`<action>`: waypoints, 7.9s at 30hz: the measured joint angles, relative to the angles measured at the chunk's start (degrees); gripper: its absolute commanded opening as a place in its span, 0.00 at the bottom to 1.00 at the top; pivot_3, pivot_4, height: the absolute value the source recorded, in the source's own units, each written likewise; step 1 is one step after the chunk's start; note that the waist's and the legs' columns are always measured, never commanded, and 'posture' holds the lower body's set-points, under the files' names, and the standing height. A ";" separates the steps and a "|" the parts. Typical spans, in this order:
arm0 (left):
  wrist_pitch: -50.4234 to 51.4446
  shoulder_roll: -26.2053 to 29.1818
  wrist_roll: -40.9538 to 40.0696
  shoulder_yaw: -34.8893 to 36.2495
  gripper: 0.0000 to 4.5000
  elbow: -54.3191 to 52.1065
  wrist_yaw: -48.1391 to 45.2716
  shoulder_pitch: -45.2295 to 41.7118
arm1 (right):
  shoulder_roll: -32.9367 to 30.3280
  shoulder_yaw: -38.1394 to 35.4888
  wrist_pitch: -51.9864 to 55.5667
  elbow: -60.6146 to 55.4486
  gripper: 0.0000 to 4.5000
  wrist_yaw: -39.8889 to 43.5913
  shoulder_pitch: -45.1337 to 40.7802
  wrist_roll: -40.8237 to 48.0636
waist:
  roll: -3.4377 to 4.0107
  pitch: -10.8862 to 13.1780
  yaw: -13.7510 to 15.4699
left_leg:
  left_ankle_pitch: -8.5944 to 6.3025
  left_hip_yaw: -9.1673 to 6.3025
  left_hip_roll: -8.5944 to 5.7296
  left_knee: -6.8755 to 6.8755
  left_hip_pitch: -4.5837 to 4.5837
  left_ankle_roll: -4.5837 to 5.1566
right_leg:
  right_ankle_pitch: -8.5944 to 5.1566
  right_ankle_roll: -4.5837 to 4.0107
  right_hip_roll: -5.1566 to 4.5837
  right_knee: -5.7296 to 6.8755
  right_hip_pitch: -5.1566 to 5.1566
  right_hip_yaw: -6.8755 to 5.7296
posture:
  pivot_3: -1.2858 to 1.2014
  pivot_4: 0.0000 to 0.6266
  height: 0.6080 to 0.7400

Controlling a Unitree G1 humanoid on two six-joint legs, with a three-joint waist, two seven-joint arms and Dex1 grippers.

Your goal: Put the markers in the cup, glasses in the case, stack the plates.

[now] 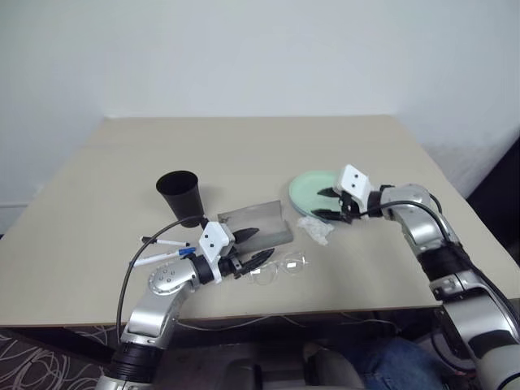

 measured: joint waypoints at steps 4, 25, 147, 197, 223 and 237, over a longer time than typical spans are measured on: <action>0.00 -0.05 0.00 -0.02 0.71 0.00 -0.10 -0.37 | -1.65 0.02 1.95 -3.74 0.59 2.86 2.61 0.60 | 0.00 0.00 -0.04 | 0.00 0.01 0.02 0.00 0.11 0.00 | 0.01 -0.02 0.05 0.13 0.01 0.05 | 0.52 0.00 0.86; 0.12 0.09 -0.07 -0.02 0.71 0.11 -0.82 -0.65 | 5.60 3.70 -5.10 5.39 0.59 -8.48 3.47 -6.90 | 0.00 0.00 -0.01 | 0.00 0.02 -0.01 0.45 0.16 -0.02 | -0.07 -0.13 0.05 0.65 -0.01 0.16 | 0.52 0.00 0.86; 5.10 1.03 18.97 -22.29 0.71 44.10 -43.30 -43.39 | 2.63 -5.59 -12.84 -2.09 0.67 1.59 19.64 7.32 | -0.46 0.60 -0.02 | -0.06 0.03 -0.24 0.37 0.45 0.11 | -0.14 -0.06 0.15 0.67 0.03 0.90 | 0.52 0.00 0.86; 8.77 -0.98 17.34 -17.09 0.03 43.17 -43.39 -45.91 | -0.52 -6.65 -5.39 -10.07 0.68 4.84 23.87 12.50 | -0.56 0.65 -0.01 | -0.06 -0.04 -0.31 0.48 0.42 0.13 | -0.12 0.00 0.10 0.70 0.06 0.89 | 0.52 0.00 0.86; -1.85 2.16 20.76 -12.07 0.03 55.11 -33.20 -53.74 | -0.20 -6.64 -5.57 -9.58 0.68 3.57 23.56 12.10 | -0.59 0.67 0.00 | -0.07 0.00 -0.34 0.52 0.39 0.13 | -0.08 0.06 0.10 0.71 0.07 0.87 | 0.52 0.00 0.86; -6.39 2.91 26.98 -13.70 0.03 60.20 -30.79 -53.75 | -0.01 -6.59 -5.66 -9.59 0.68 2.59 23.80 11.20 | -0.60 0.68 0.01 | -0.07 0.03 -0.34 0.54 0.36 0.13 | -0.07 0.07 0.10 0.71 0.07 0.84 | 0.52 0.00 0.86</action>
